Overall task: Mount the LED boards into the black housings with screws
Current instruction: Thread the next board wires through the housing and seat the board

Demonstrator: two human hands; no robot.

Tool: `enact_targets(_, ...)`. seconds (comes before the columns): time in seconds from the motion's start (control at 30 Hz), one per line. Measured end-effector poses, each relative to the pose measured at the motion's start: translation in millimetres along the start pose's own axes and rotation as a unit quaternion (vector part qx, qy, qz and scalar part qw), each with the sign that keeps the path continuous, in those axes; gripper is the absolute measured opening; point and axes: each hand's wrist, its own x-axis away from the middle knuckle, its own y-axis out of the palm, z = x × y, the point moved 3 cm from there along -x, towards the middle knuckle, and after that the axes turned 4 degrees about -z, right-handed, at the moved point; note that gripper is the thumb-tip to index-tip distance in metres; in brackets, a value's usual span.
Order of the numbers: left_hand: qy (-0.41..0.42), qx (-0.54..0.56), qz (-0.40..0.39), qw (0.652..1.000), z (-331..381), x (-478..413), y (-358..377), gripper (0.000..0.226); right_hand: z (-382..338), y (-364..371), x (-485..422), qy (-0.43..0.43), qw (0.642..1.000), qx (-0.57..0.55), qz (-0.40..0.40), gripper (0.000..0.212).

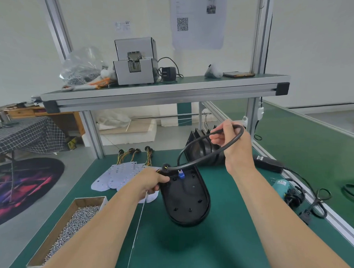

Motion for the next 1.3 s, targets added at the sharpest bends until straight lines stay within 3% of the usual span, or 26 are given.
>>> enact_targets(0.1,0.008,-0.003,-0.007,1.0,8,0,-6,0.026,-4,-8,-3,0.015,0.999,0.02,0.02,0.03)
enact_targets(0.2,0.023,0.011,0.005,1.0,13,-1,-11,0.027,-16,-20,-6,-0.049,0.985,0.163,0.01,0.029)
enact_targets(0.3,0.039,0.012,0.013,0.999,19,1,-15,0.029,-36,-24,-8,-0.129,0.956,0.262,-0.034,0.027)
enact_targets(0.4,0.06,0.024,0.031,0.997,25,3,-16,0.022,-50,-21,-10,-0.139,0.93,0.321,-0.114,0.03)
enact_targets(0.5,0.096,0.065,0.022,0.993,36,8,-11,0.017,-59,-4,-4,-0.131,0.879,0.396,-0.233,0.025)
enact_targets(0.63,0.151,0.068,0.008,0.986,62,21,-1,0.016,-46,24,8,-0.157,0.744,0.549,-0.348,0.029)
enact_targets(0.67,0.166,0.075,0.002,0.983,69,25,0,0.016,-39,24,9,-0.148,0.73,0.56,-0.362,0.029)
enact_targets(0.7,0.175,0.087,-0.008,0.981,73,28,1,0.015,-37,20,8,-0.112,0.764,0.519,-0.367,0.037)
enact_targets(0.77,0.172,0.125,-0.027,0.977,76,35,-1,0.013,-39,8,10,0.016,0.914,0.206,-0.35,0.058)
enact_targets(0.8,0.173,0.142,-0.037,0.974,77,37,-2,0.015,-37,0,9,0.081,0.945,0.031,-0.314,0.065)
enact_targets(0.83,0.18,0.151,-0.044,0.971,79,39,-3,0.019,-30,-5,8,0.131,0.944,-0.078,-0.291,0.07)
enact_targets(0.9,0.195,0.161,-0.052,0.966,81,43,-3,0.027,-13,-5,16,0.161,0.933,-0.068,-0.315,0.073)
enact_targets(1.0,0.19,0.178,-0.057,0.964,84,46,1,0.031,11,9,41,0.142,0.903,0.088,-0.395,0.044)
enact_targets(1.07,0.206,0.183,-0.068,0.959,86,47,3,0.03,26,10,41,0.081,0.903,0.213,-0.365,0.032)
enact_targets(1.1,0.215,0.206,-0.068,0.952,87,48,1,0.028,37,7,35,0.047,0.882,0.322,-0.341,0.033)
enact_targets(1.17,0.23,0.294,-0.086,0.924,88,51,-6,0.022,62,-5,24,0.01,0.752,0.573,-0.325,0.035)
enact_targets(1.23,0.251,0.364,-0.098,0.891,89,54,-19,0.021,94,-32,23,0.057,0.638,0.695,-0.326,0.049)
enact_targets(1.3,0.242,0.395,-0.05,0.885,88,55,-31,0.021,112,-56,30,0.113,0.552,0.751,-0.344,0.04)
